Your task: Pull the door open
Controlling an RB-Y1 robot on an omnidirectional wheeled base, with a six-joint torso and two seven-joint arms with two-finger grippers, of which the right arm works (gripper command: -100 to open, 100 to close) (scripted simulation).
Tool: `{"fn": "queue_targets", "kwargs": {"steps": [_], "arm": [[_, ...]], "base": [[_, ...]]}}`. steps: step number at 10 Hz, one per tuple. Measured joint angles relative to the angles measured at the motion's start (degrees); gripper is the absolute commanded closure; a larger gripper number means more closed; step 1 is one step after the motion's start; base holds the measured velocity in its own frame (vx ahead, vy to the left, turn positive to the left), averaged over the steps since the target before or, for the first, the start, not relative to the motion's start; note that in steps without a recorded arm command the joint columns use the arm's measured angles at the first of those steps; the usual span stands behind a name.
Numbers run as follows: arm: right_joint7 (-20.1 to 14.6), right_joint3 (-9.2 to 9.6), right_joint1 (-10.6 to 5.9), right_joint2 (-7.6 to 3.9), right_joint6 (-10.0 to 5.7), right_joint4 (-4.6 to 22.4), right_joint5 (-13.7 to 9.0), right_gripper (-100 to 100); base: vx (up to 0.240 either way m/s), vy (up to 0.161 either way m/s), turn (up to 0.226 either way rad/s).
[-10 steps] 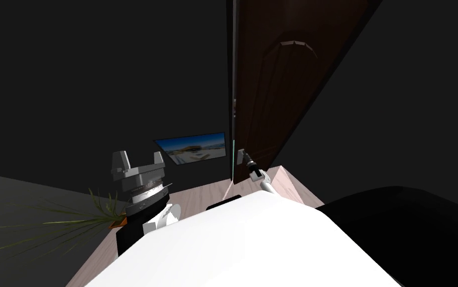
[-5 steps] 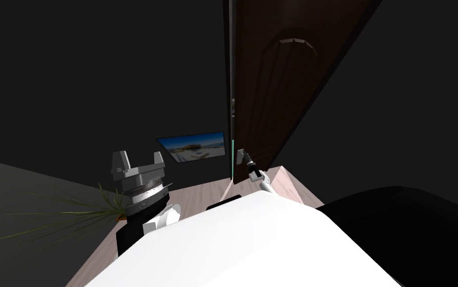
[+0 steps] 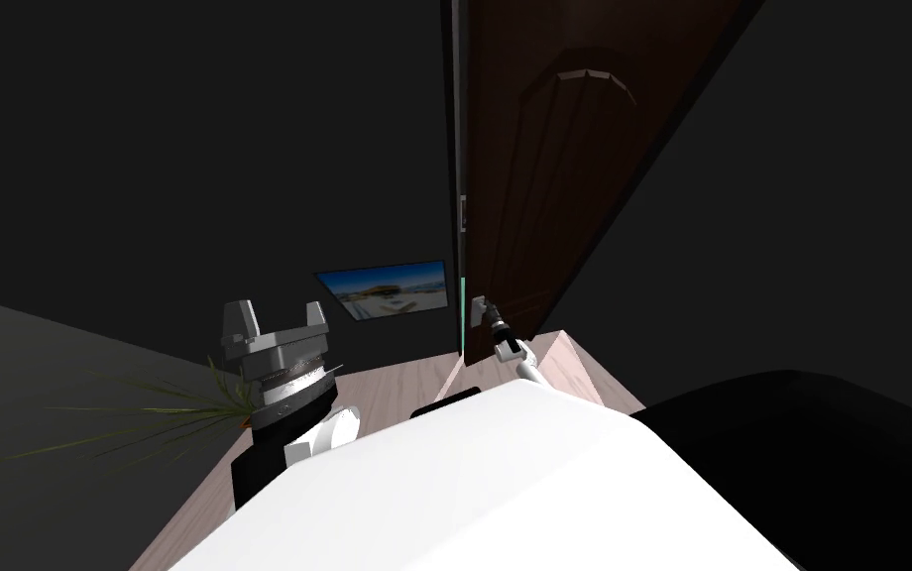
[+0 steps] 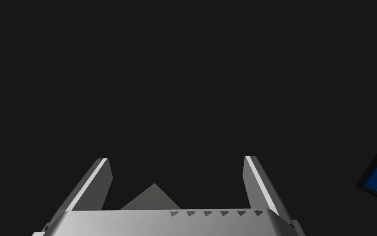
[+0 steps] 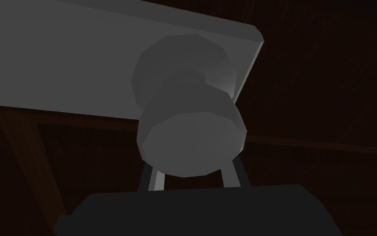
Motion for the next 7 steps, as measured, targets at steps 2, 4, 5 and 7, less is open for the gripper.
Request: {"fn": "queue_targets", "kwargs": {"steps": [2, 4, 5, 7], "arm": [[-1.92, 0.26, 0.36, 0.12, -0.21, -0.2, -1.97, 100], [-3.43, 0.58, 0.95, 0.13, 0.56, -1.34, -3.46, 100], [-4.1, 0.71, 0.98, 0.51, 0.87, -1.65, -4.12, 100], [-5.75, 1.01, 1.05, 0.27, 0.43, -1.39, -5.65, 100]], "base": [[-0.03, -0.02, 0.02], [-0.031, -0.038, 0.047], [-0.027, -0.014, 0.032], [-0.043, -0.029, 0.066]]}}
